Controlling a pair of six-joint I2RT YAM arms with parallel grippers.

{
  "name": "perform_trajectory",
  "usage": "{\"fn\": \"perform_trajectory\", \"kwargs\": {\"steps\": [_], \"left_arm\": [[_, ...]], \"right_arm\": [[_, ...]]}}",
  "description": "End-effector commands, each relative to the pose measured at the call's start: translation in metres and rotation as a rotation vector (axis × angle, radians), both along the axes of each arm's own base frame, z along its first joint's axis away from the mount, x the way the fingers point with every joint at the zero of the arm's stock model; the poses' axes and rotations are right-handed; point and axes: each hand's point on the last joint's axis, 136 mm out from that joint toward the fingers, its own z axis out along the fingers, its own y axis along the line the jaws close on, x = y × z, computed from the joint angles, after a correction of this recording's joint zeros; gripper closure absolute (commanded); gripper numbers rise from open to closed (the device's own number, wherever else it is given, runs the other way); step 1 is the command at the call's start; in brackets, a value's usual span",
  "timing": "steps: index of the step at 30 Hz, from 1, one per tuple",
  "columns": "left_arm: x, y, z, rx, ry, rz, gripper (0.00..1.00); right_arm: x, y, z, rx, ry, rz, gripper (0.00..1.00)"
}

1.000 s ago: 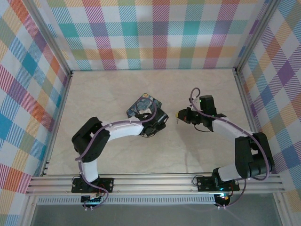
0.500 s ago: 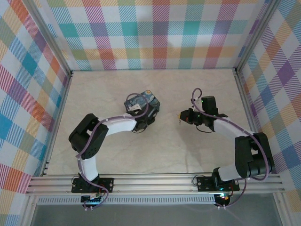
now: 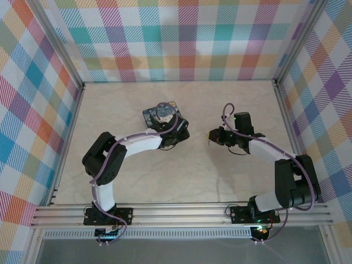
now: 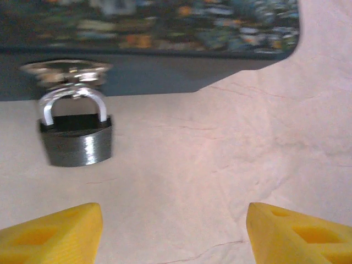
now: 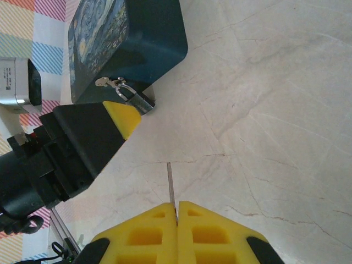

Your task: Unlock a padlock with a key

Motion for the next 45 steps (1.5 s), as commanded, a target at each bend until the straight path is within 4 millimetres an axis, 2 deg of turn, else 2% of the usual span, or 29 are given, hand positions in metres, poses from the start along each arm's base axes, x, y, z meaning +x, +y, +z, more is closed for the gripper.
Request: {"fn": "perform_trajectory", "kwargs": {"steps": [1, 5, 10, 18, 22, 26, 33, 38, 45], "left_arm": [[0.001, 0.020, -0.011, 0.143, 0.035, 0.022, 0.30], [0.001, 0.032, -0.013, 0.227, 0.044, 0.026, 0.30], [0.007, 0.038, -0.022, 0.295, 0.065, -0.007, 0.31], [0.024, 0.035, -0.030, 0.285, 0.031, -0.051, 0.32], [0.027, 0.048, -0.028, 0.360, 0.028, -0.040, 0.33], [0.026, 0.055, -0.032, 0.361, 0.030, -0.040, 0.35], [0.036, 0.042, -0.044, 0.328, 0.015, -0.095, 0.43], [0.040, 0.042, -0.048, 0.331, 0.013, -0.097, 0.48], [0.037, 0.038, -0.043, 0.326, 0.010, -0.151, 0.65]], "right_arm": [[-0.008, 0.004, 0.003, 0.010, -0.009, 0.033, 0.95], [-0.009, 0.002, 0.007, -0.004, -0.024, 0.025, 0.95], [-0.007, 0.004, 0.005, 0.011, -0.011, 0.026, 0.95], [-0.007, 0.011, 0.003, 0.018, 0.004, 0.045, 0.95], [-0.007, 0.013, 0.002, 0.014, 0.007, 0.048, 0.94], [-0.006, 0.013, 0.001, 0.012, 0.007, 0.046, 0.94], [-0.007, 0.017, 0.003, 0.012, 0.009, 0.058, 0.94], [-0.012, 0.020, -0.001, 0.007, 0.021, 0.069, 0.94], [-0.015, 0.024, -0.005, 0.004, 0.027, 0.086, 0.94]]}}
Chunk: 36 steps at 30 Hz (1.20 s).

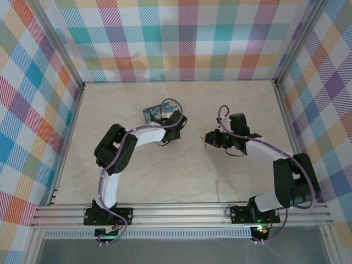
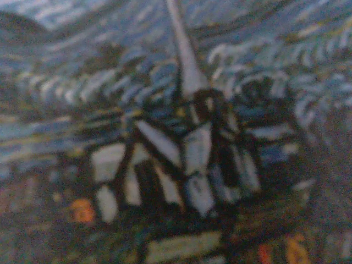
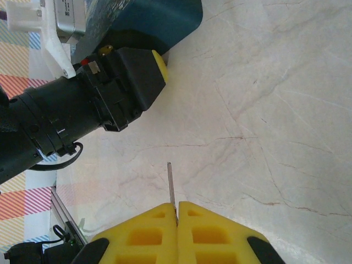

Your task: Unlock a padlock with a key

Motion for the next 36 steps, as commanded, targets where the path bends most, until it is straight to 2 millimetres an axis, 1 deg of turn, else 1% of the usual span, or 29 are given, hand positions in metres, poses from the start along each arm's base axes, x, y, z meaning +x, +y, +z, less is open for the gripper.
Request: {"fn": "perform_trajectory", "kwargs": {"steps": [1, 4, 6, 10, 14, 17, 21, 26, 30, 33, 36], "left_arm": [[0.000, -0.006, 0.002, -0.021, 0.009, -0.057, 0.66], [-0.007, -0.007, 0.016, -0.020, 0.026, -0.096, 0.69], [-0.012, -0.009, 0.024, -0.039, 0.050, -0.123, 0.70], [-0.023, -0.019, 0.043, -0.131, 0.105, -0.183, 0.73], [-0.034, -0.026, 0.057, -0.243, 0.168, -0.210, 0.74], [-0.042, -0.031, 0.066, -0.339, 0.214, -0.219, 0.75], [-0.049, -0.035, 0.082, -0.478, 0.269, -0.195, 0.75], [-0.053, -0.035, 0.101, -0.678, 0.306, -0.117, 0.76], [-0.053, -0.032, 0.112, -0.793, 0.321, -0.055, 0.77], [-0.057, -0.025, 0.119, -0.830, 0.318, -0.016, 0.77], [-0.061, -0.019, 0.130, -0.885, 0.302, 0.014, 0.78]], "right_arm": [[-0.002, 0.007, -0.001, 0.007, 0.005, 0.032, 0.94], [-0.007, 0.012, -0.006, 0.003, 0.012, 0.061, 0.94], [-0.010, 0.014, -0.010, 0.001, 0.022, 0.070, 0.94], [-0.017, 0.017, -0.014, 0.000, 0.028, 0.084, 0.94], [-0.022, 0.023, -0.013, 0.004, 0.027, 0.097, 0.94], [-0.028, 0.029, -0.008, 0.011, 0.019, 0.115, 0.94], [-0.035, 0.044, 0.003, 0.014, -0.010, 0.138, 0.94], [-0.044, 0.071, 0.018, 0.032, -0.066, 0.179, 0.94], [-0.042, 0.085, 0.024, 0.038, -0.101, 0.196, 0.94], [-0.036, 0.085, 0.028, 0.036, -0.116, 0.180, 0.95], [-0.033, 0.089, 0.040, 0.065, -0.144, 0.183, 0.94]]}}
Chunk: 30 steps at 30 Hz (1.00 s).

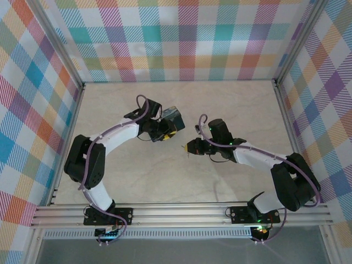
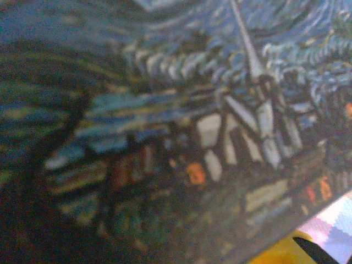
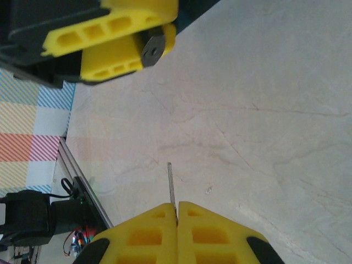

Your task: Unlock a padlock with a key

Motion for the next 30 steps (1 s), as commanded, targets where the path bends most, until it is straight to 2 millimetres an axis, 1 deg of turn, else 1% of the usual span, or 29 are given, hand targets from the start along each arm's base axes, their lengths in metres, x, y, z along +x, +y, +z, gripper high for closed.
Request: {"fn": "perform_trajectory", "kwargs": {"steps": [1, 4, 11, 13, 17, 19, 25, 30], "left_arm": [[-0.003, -0.003, 0.037, -0.133, -0.030, 0.043, 0.78], [-0.005, -0.002, 0.044, -0.191, -0.025, 0.080, 0.79], [-0.013, 0.006, 0.049, -0.263, -0.004, 0.135, 0.81], [-0.015, 0.007, 0.051, -0.268, -0.004, 0.135, 0.81], [-0.019, 0.007, 0.055, -0.283, -0.002, 0.130, 0.81], [-0.021, 0.007, 0.057, -0.296, -0.002, 0.127, 0.81], [-0.032, 0.011, 0.057, -0.300, 0.001, 0.128, 0.81], [-0.035, 0.013, 0.063, -0.307, -0.013, 0.127, 0.81]], "right_arm": [[0.015, 0.012, 0.030, 0.070, -0.075, -0.004, 0.94], [0.015, 0.020, 0.038, 0.092, -0.095, 0.031, 0.94], [0.005, 0.036, 0.052, 0.132, -0.130, 0.108, 0.94], [0.001, 0.037, 0.052, 0.122, -0.141, 0.124, 0.94], [-0.004, 0.033, 0.044, 0.102, -0.141, 0.127, 0.94], [-0.006, 0.035, 0.046, 0.117, -0.145, 0.135, 0.94], [0.000, 0.038, 0.054, 0.139, -0.156, 0.120, 0.94], [0.003, 0.042, 0.054, 0.151, -0.151, 0.129, 0.94]]}}
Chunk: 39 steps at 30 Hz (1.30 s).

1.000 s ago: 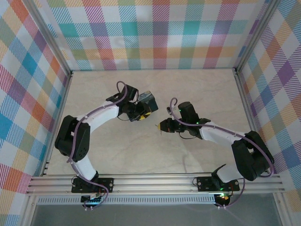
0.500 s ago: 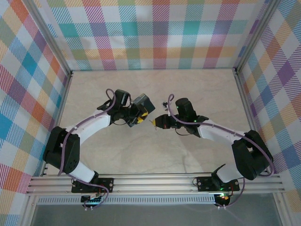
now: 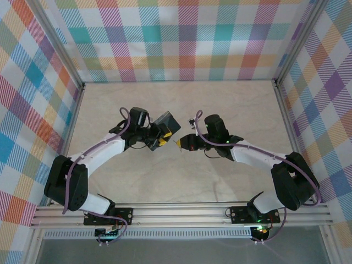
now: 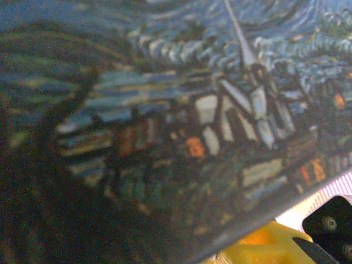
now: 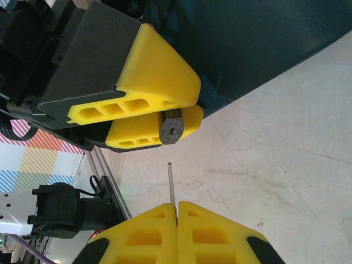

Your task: Unlock a padlock with a key

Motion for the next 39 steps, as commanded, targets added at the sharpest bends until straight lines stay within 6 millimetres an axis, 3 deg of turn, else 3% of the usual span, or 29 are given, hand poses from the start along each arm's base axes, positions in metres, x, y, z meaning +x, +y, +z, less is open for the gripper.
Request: {"fn": "perform_trajectory", "kwargs": {"steps": [1, 16, 30, 39], "left_arm": [[0.002, -0.001, 0.029, -0.060, -0.084, -0.016, 0.81], [-0.003, -0.001, 0.030, -0.080, -0.077, -0.015, 0.81], [-0.012, 0.003, 0.040, -0.091, -0.098, -0.016, 0.81], [-0.012, 0.001, 0.036, -0.109, -0.083, -0.014, 0.81]], "right_arm": [[0.003, 0.011, 0.013, 0.045, -0.035, 0.036, 0.94], [0.000, 0.019, 0.024, 0.037, -0.142, 0.068, 0.94], [0.006, 0.026, 0.031, 0.049, -0.154, 0.070, 0.94], [0.004, 0.033, 0.037, 0.081, -0.171, 0.095, 0.94]]}}
